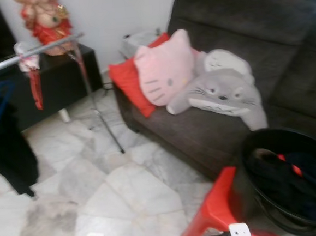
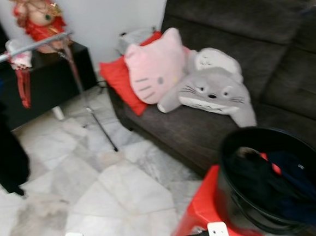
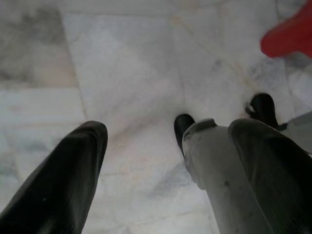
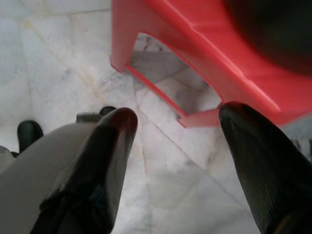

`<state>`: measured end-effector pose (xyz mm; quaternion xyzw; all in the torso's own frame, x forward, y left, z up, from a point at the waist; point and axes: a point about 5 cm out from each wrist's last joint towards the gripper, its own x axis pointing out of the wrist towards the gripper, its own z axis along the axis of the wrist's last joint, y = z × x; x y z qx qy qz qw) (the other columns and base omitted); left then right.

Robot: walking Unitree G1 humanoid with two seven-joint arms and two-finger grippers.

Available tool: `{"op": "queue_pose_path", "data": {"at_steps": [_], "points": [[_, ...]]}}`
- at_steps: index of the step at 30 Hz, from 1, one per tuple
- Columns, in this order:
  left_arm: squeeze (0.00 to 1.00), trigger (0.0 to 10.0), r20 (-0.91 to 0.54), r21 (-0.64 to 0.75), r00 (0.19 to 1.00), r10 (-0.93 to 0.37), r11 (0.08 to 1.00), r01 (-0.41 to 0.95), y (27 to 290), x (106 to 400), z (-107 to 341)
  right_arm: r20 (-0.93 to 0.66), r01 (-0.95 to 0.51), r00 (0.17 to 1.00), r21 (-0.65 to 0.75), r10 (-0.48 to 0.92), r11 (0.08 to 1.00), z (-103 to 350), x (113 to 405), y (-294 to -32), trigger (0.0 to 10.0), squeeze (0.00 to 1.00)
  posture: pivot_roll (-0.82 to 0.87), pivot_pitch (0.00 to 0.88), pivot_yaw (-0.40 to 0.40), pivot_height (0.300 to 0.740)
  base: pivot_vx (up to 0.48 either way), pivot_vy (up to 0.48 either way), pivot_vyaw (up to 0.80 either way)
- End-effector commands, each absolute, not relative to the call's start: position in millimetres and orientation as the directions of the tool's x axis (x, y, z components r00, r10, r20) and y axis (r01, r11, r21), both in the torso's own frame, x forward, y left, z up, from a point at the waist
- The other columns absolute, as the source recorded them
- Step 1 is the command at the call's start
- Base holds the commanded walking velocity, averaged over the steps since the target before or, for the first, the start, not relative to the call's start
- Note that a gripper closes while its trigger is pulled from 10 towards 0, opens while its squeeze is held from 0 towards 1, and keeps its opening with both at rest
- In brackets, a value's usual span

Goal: Hang hanger

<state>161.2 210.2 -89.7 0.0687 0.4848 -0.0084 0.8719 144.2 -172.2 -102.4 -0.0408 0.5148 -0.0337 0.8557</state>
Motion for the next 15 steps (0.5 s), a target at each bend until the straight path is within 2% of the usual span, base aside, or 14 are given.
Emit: {"op": "queue_pose_path", "data": {"at_steps": [1,13,15], "points": [[0.0,10.0,-0.852,0.113,0.52,0.061,0.991,0.068,213.1,158.5,-90.4,-0.883,0.01,0.461,-0.093,-0.088,0.996,-103.6,141.8,-167.7,10.0,0.0,-0.07,0.0,-0.024,0.74,0.0,0.0,-0.76],[0.0,10.0,-0.854,0.109,0.516,0.064,0.992,0.057,213.5,158.2,-90.6,-0.884,0.007,0.461,-0.086,-0.079,0.996,-103.5,142.3,-167.4,10.0,0.0,-0.07,0.0,-0.021,0.74,0.0,0.047,-0.75],[0.0,10.0,-0.855,0.11,0.515,0.066,0.992,0.056,214.0,158.1,-90.6,-0.884,0.008,0.461,-0.085,-0.079,0.996,-103.5,142.4,-167.2,10.0,0.0,-0.07,0.0,-0.021,0.74,0.0,0.277,-0.75]]}}
